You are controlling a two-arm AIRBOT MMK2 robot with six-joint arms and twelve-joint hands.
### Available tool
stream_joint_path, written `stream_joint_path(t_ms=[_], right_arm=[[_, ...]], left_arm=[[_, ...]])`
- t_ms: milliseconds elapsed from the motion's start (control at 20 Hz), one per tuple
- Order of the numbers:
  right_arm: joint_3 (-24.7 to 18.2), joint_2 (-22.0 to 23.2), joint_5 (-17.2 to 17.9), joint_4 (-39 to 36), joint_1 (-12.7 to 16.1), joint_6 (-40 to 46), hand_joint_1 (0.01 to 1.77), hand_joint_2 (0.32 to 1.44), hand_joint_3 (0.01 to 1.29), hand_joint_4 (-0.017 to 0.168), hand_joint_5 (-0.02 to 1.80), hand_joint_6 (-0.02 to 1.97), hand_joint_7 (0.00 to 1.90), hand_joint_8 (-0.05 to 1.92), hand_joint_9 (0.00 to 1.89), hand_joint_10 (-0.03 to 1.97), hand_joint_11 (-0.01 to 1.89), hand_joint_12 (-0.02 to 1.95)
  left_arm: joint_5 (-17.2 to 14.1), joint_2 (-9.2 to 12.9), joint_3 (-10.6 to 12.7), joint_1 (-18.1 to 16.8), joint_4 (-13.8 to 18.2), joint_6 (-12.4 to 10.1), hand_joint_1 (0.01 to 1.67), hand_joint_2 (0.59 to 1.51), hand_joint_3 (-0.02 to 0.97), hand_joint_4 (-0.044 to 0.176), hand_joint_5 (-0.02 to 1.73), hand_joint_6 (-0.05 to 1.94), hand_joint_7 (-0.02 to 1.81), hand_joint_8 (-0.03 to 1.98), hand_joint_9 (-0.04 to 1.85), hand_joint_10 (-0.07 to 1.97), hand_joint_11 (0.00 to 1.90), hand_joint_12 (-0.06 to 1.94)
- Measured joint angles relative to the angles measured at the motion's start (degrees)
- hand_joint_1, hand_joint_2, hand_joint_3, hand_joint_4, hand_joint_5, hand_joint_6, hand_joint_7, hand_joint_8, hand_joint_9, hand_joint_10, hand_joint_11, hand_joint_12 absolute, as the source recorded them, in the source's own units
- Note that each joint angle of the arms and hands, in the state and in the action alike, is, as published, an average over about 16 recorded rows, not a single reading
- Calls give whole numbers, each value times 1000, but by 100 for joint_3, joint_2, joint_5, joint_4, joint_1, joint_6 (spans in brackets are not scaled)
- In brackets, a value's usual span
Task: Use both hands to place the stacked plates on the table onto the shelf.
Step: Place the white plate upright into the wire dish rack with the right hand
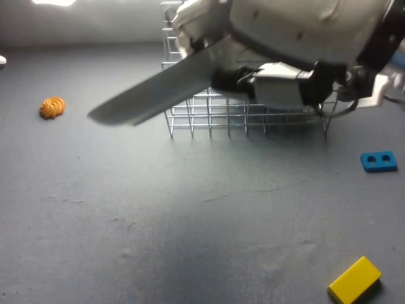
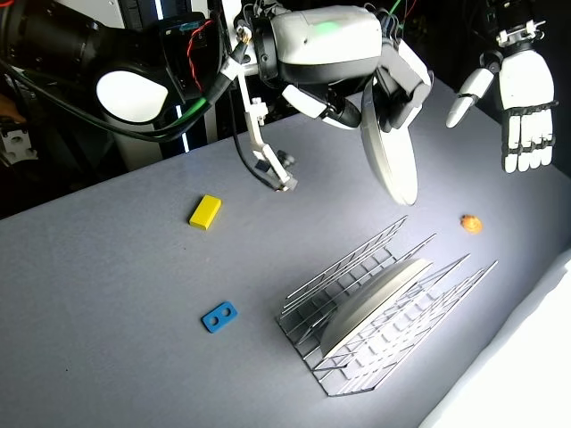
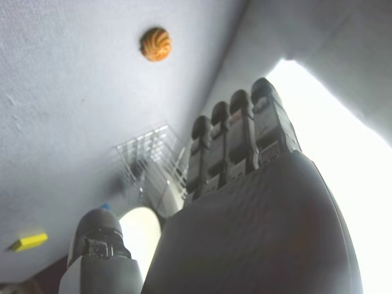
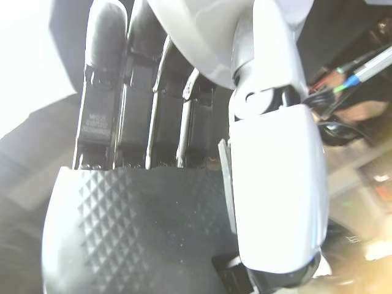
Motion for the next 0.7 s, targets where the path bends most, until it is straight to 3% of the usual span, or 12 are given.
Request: stream_joint_path(t_ms=[300, 700], right_arm=[[-3, 198, -482, 414, 237, 283, 1202, 995, 11, -2, 894, 946, 990, 996, 1069, 714, 746, 1284], [17, 305, -1061, 990, 485, 346, 1203, 995, 12, 2, 896, 947, 994, 1013, 1060, 741, 748, 1289]], left_arm=[[-720, 39, -39, 102, 320, 5, 23, 1031, 12, 7, 134, 9, 112, 8, 74, 9, 37, 10], [-2343, 86, -130, 342, 848, 15, 23, 1037, 12, 7, 137, 9, 112, 8, 72, 9, 39, 16]])
